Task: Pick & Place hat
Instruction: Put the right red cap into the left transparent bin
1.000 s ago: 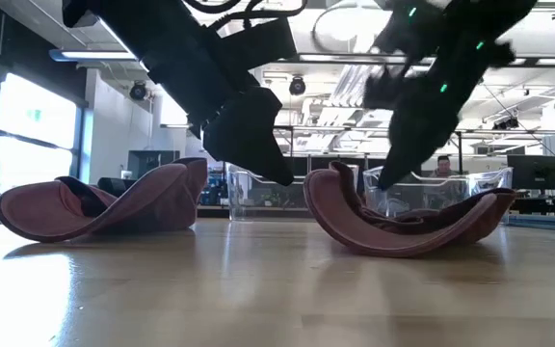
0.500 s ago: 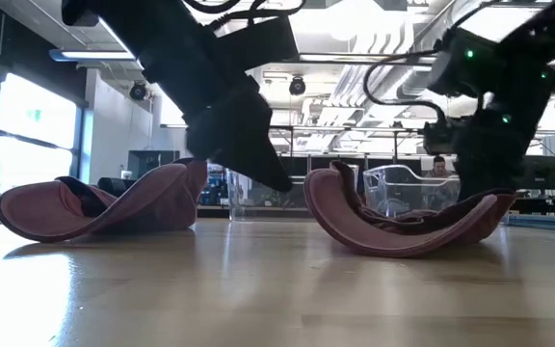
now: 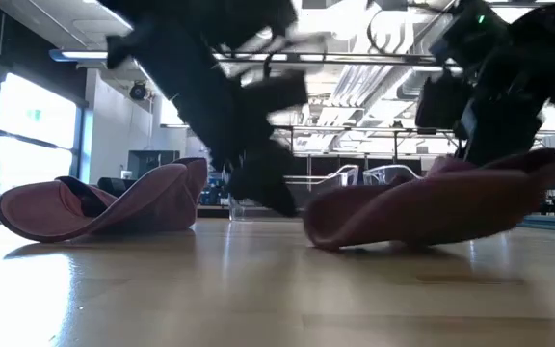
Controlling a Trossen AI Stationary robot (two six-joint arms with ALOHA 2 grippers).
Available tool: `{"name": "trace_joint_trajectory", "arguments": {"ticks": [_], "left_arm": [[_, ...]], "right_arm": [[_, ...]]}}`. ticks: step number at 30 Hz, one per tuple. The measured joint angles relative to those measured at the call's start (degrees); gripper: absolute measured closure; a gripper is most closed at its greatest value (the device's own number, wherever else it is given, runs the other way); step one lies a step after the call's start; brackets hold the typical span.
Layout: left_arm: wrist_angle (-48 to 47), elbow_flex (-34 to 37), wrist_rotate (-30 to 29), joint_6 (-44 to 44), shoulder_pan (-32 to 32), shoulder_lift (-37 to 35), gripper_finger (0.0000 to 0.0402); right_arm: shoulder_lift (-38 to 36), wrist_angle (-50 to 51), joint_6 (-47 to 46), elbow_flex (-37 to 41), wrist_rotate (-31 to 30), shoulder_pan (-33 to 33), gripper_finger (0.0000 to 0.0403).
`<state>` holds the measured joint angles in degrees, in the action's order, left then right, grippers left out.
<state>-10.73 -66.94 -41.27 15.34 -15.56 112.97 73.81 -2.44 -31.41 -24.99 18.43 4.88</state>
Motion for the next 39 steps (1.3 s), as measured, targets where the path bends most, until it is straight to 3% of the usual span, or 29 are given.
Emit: {"name": "trace_joint_trajectory", "arguments": {"ticks": [5, 9, 12, 15, 18, 23, 32, 35, 39], "left_arm": [[-11.85, -0.14, -9.76, 4.93, 2.02, -4.75, 0.0218], [-15.19, 0.02, -9.41, 5.23, 0.71, -8.09, 0.0218], [-8.97, -0.31, -4.02, 0.22, -2.02, -8.81, 0.0218], [-1.32, -0.13, 6.96, -7.28, -4.74, -8.48, 0.0218], [12.09, -0.46, 18.01, -14.89, -6.22, -4.94, 0.0218], [26.31, -1.9, 22.25, -22.91, -7.42, 1.69, 0.0218], [21.95, -10.84, 25.49, -20.87, -6.04, 9.5, 0.0218], [18.33, -14.8, 23.83, -19.17, -5.72, 11.49, 0.0218], [5.6, -17.81, 18.72, -16.12, -5.39, 12.26, 0.0218]], "right_arm": [[-0.1, 5.56, -0.16, -2.82, -4.23, 1.71, 0.0218], [-0.12, 15.53, -4.38, -4.99, -8.06, 1.66, 0.0219], [-0.12, 25.45, -8.26, -5.78, -11.55, 1.66, 0.0219], [-0.12, 33.19, -11.54, -5.79, -13.85, 1.66, 0.022], [-0.12, 36.64, -12.91, -5.79, -14.57, 1.66, 0.022], [-0.97, 36.84, -12.52, -5.8, -14.58, 1.66, 0.022], [-6.15, 36.4, -11.65, -5.81, -16.62, 1.66, 0.022], [-8.11, 36.46, -11.64, -5.81, -17.52, 1.66, 0.022], [-10.2, 36.48, -11.64, -5.81, -19.29, 2.67, 0.022]]}}
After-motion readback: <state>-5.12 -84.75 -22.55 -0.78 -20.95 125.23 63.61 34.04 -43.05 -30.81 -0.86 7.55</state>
